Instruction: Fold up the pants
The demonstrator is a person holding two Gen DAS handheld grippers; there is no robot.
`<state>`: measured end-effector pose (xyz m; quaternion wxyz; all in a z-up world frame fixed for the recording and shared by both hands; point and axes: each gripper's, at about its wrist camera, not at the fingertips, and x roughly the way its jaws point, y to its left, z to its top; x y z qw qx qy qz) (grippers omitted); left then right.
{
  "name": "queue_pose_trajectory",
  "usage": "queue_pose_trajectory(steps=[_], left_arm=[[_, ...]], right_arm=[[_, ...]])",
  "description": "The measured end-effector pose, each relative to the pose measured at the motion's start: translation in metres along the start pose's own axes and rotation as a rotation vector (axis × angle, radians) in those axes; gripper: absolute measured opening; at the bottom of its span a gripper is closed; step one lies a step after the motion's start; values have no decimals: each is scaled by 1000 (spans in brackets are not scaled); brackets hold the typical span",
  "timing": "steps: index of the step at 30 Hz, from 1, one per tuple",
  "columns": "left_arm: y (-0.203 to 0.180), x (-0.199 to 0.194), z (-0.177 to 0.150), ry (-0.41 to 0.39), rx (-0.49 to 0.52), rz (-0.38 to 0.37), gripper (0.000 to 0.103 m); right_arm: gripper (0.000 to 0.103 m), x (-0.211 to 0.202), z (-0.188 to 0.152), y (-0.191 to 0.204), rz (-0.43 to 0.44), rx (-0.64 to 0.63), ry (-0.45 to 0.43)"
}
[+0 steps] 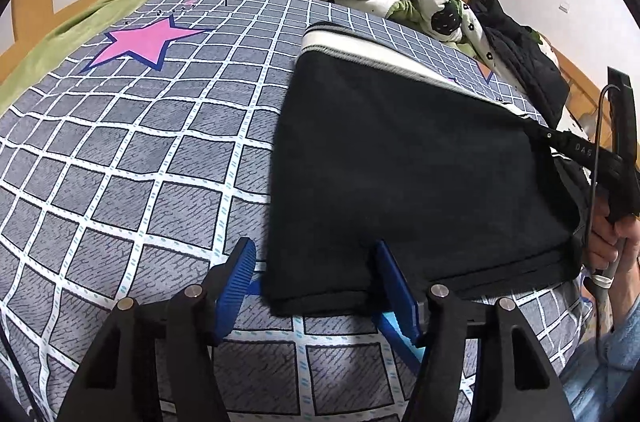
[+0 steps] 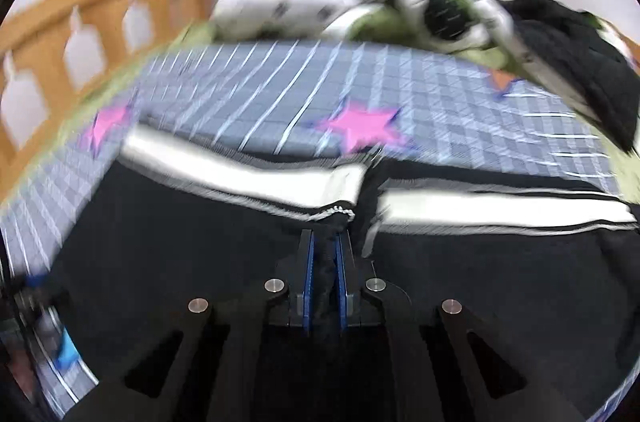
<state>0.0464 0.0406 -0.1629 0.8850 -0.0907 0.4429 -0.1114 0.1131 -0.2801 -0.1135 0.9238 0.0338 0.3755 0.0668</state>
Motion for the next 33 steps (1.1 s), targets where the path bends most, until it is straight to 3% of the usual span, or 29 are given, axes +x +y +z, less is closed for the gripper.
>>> queue_pose_trajectory(steps=[3,7,12,14,17,21,23,26,30,33], left_arm=[[-3,2,0,-4,21,12,63],[-4,0,4,5,25,21,63],[-3,-15,6,-73,-1,-33,63],[-6,-17,6,-87,1,-9,63],[-7,-15,5,-63,-22,-9,63],[-12,-20,6,-46,-30,9,63],[-16,-27,7,-51,-24,26,63],[-21,-49,10,-115,-3,23,62],[-32,-70,22,-138,21,30,62],[-45,-89,31,-157,76,-1,62]], right_arm=[[9,11,-2,-17,27,65,45],[21,31,-16,-1,-69,-35,113],[26,-16,-11,-12,-45,27,19],[29,-35,-19,-20,-5,92,1],[29,-52,-40,-17,15,105,26],[29,-33,-73,-3,-88,8,149],[31,-38,-80,-7,-90,28,112],[31,-64,-79,-25,-22,158,84],[32,-107,-96,-56,-60,372,16],[32,-137,-97,-67,-114,432,9]])
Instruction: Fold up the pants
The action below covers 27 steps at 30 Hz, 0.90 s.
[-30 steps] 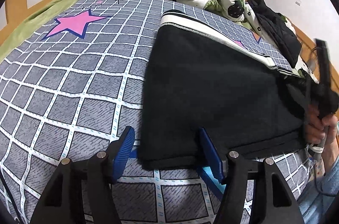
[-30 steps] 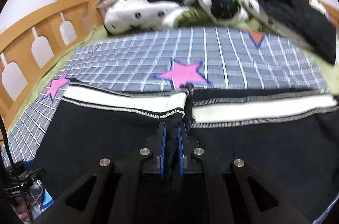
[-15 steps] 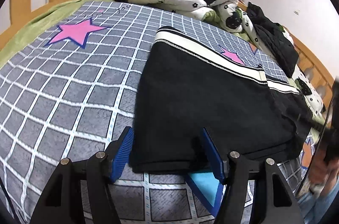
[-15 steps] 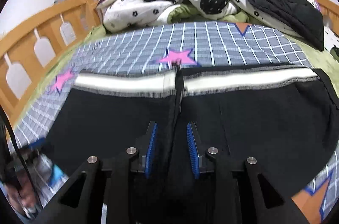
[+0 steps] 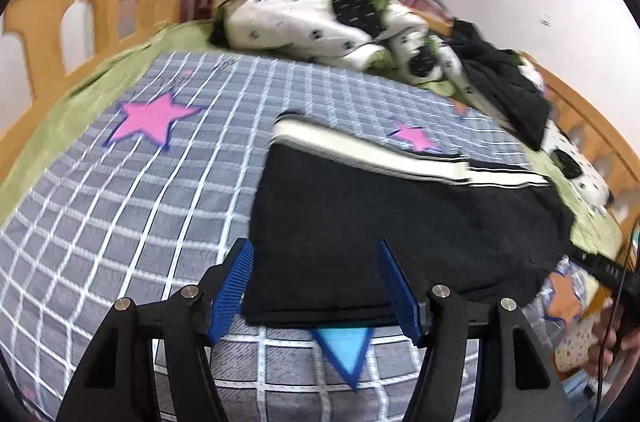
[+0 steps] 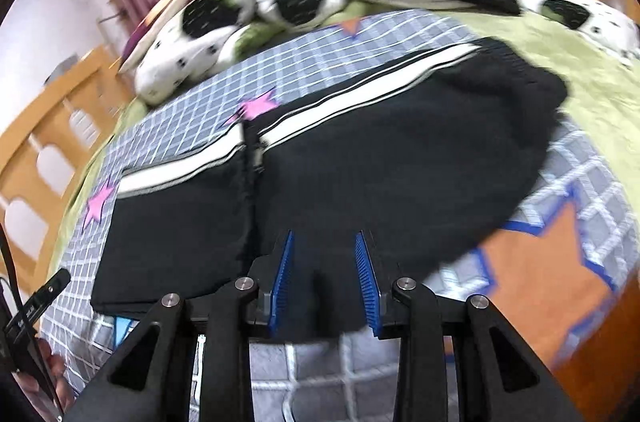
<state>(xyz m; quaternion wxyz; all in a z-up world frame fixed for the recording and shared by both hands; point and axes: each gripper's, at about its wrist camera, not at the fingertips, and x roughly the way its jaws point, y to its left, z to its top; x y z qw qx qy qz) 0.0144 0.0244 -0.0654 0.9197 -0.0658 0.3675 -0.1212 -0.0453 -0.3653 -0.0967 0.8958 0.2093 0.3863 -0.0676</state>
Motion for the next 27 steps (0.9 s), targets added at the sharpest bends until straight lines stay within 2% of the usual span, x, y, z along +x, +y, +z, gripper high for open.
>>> queue_pose_trajectory(steps=[3,6,8,10,11,12,16,19,21,23,25,27], left_arm=[[-9,-12,11,-55,40,-1,63],[-16,-11,23,-54,53,-13,63],[-17,-12,27,-71,63,-23,63],[-17,-16,35,-133,73,12,63],[-15,-16,41,-145,76,2,63],[-10,-12,49,-141,66,-39,63],[6,22,72,-72,4,-60,63],[24,67,82,-9,-25,-40,63],[33,92,82,37,-36,-43,63],[44,116,75,85,-59,-51,63],[51,130,64,108,-84,-65,63],[57,146,58,173,-93,-78,63]], right_arm=[[32,-35,12,-3,-65,-50,-70],[43,-65,24,-10,-155,-118,-150],[51,-73,33,-23,-167,-119,-164],[52,-73,46,-35,-181,-106,-165],[52,-71,54,-43,-191,-103,-166],[53,-68,59,-49,-200,-108,-167],[53,-41,75,-72,-229,-121,-170],[53,-6,78,-93,-239,-70,-139],[53,10,73,-108,-245,-6,-118],[53,25,69,-121,-223,46,-57],[53,34,65,-128,-192,36,-33],[53,37,62,-130,-216,4,-47]])
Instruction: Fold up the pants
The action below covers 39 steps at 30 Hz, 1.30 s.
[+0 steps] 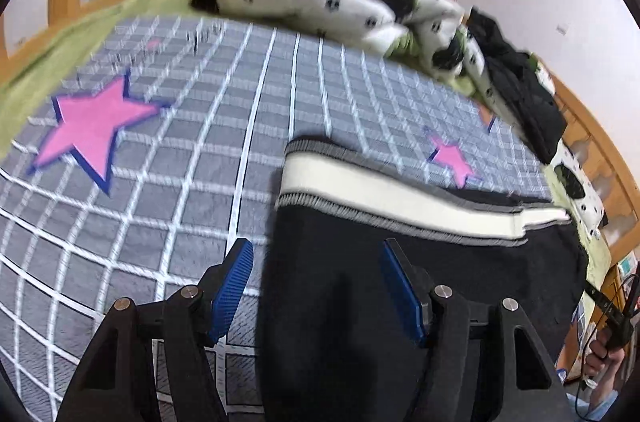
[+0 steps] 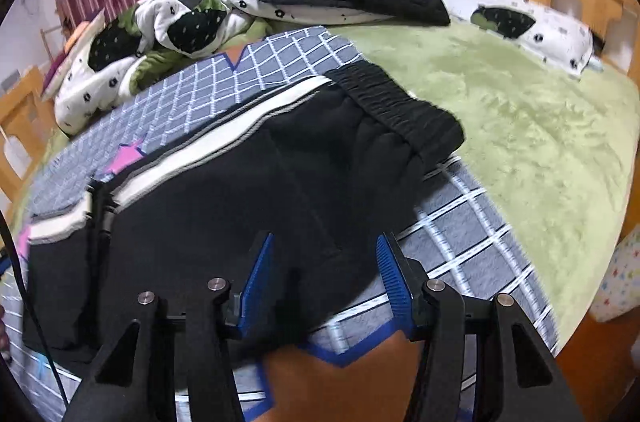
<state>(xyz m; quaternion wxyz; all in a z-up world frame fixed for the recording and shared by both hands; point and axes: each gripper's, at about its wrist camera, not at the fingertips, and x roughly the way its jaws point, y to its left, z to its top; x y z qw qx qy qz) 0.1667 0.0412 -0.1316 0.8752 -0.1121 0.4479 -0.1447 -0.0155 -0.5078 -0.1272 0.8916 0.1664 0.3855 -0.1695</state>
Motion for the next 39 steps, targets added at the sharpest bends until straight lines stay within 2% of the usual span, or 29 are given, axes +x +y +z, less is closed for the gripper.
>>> queue_pose_trajectory(steps=[2,4,5,6,9,11,12,14,20,23,28,31,32,33,34,35,36,38,39], left_arm=[[8,9,-2,37,-15,-24,63],[14,18,-4,91,-29,-43,63],[17,27,-6,142,-29,-81,62],[18,32,-7,156,-27,-93,61],[13,37,-7,135,5,-94,61],[6,38,-10,131,38,-95,59],[2,37,-11,137,57,-93,54],[-1,37,-12,130,80,-78,53],[5,35,-10,130,32,-92,53],[8,35,-10,131,5,-102,53],[10,40,-10,138,-19,-130,60],[7,41,-9,140,-8,-126,58],[5,41,-8,138,1,-119,55],[3,41,-8,133,16,-108,35],[1,41,-6,136,31,-108,22],[-1,39,-4,131,38,-109,19],[-3,33,0,112,31,-113,10],[-6,21,4,78,17,-128,10],[-10,13,8,51,21,-135,9]], right_arm=[[53,8,0,-2,10,-21,-16],[53,22,3,-6,34,8,17],[53,31,4,-8,40,29,39],[53,39,6,-10,35,44,45],[53,51,11,-11,7,36,24],[54,63,15,-7,-28,10,43],[55,66,17,-3,-43,0,54],[55,62,19,2,-68,-10,75],[55,36,0,-10,-46,23,99],[56,43,1,-19,-61,45,109],[56,67,17,-28,-11,116,76],[63,82,27,-25,6,106,39],[62,86,31,-24,6,103,36],[60,88,35,-24,5,107,33],[45,88,37,-23,1,110,29],[35,84,40,-22,-6,109,18],[31,79,43,-20,1,102,5],[23,57,51,-12,30,63,-64],[22,43,54,-6,39,45,-112]])
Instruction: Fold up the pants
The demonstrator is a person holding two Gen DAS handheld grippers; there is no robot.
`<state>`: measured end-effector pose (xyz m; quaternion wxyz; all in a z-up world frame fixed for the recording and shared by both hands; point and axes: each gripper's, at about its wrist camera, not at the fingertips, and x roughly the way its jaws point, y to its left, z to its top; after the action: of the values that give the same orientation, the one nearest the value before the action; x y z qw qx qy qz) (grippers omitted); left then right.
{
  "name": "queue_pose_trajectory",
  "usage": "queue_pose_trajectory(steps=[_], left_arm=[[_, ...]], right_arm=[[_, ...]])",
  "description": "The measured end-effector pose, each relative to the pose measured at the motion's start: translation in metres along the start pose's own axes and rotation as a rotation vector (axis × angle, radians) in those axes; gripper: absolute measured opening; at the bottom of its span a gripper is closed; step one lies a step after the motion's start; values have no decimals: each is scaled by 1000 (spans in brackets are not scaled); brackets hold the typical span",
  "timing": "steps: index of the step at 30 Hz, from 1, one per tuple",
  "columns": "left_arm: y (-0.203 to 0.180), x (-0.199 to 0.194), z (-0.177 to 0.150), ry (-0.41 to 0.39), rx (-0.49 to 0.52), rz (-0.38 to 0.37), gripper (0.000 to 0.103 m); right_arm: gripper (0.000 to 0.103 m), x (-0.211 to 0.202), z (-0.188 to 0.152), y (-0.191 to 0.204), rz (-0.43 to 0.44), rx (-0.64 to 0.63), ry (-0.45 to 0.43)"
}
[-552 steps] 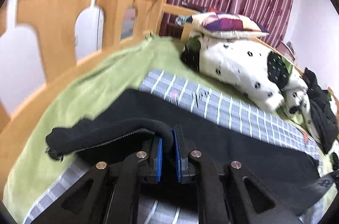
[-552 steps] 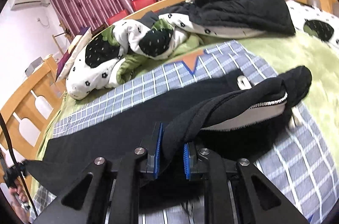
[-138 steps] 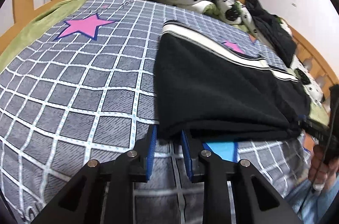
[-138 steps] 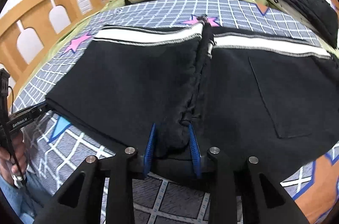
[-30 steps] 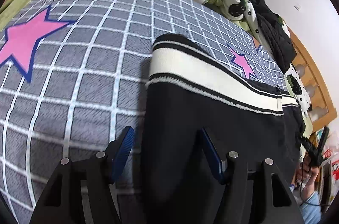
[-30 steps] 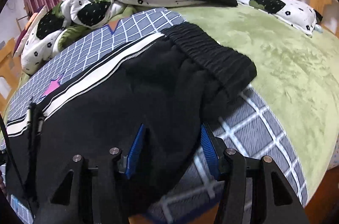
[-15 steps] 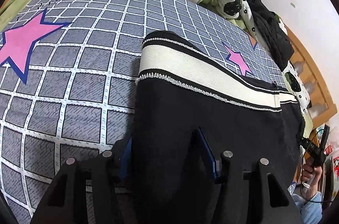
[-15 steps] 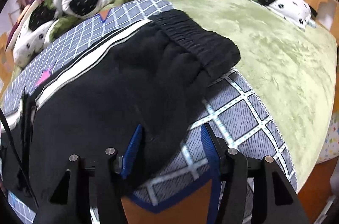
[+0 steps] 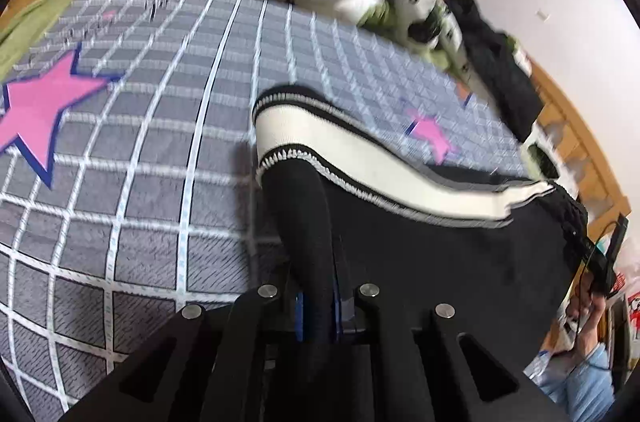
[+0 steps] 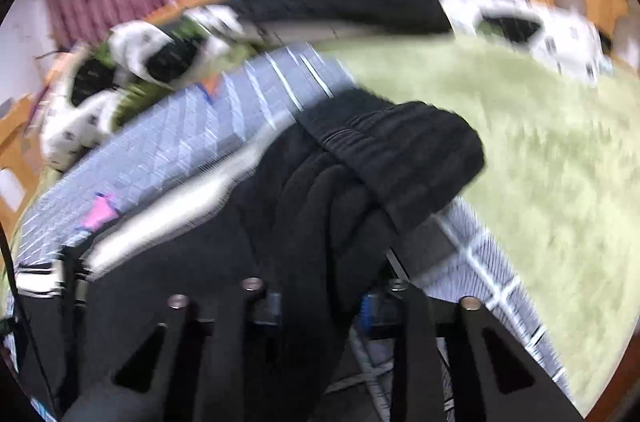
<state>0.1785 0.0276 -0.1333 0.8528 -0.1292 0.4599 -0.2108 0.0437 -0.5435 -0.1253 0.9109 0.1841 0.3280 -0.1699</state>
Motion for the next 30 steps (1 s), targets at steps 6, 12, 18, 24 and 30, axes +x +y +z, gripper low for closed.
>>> queue_pose_trajectory(steps=[6,12,18,24,30], left_arm=[[-35,-46,25,-96,40,-35,9],[-34,-124,56,-199,87,28,9],[47,-151,60,-192,10,203,10],[119,-88,18,-56,-116,300,10],[155,-75,-1,-10,-216,356,30]], right_arm=[[19,-69,28,68,27,-72,-173],[17,-131,56,138,119,-128,-271],[17,-135,42,172,260,-90,-255],[17,-27,-24,164,183,-110,-7],[34,18,-71,131,138,-102,159]])
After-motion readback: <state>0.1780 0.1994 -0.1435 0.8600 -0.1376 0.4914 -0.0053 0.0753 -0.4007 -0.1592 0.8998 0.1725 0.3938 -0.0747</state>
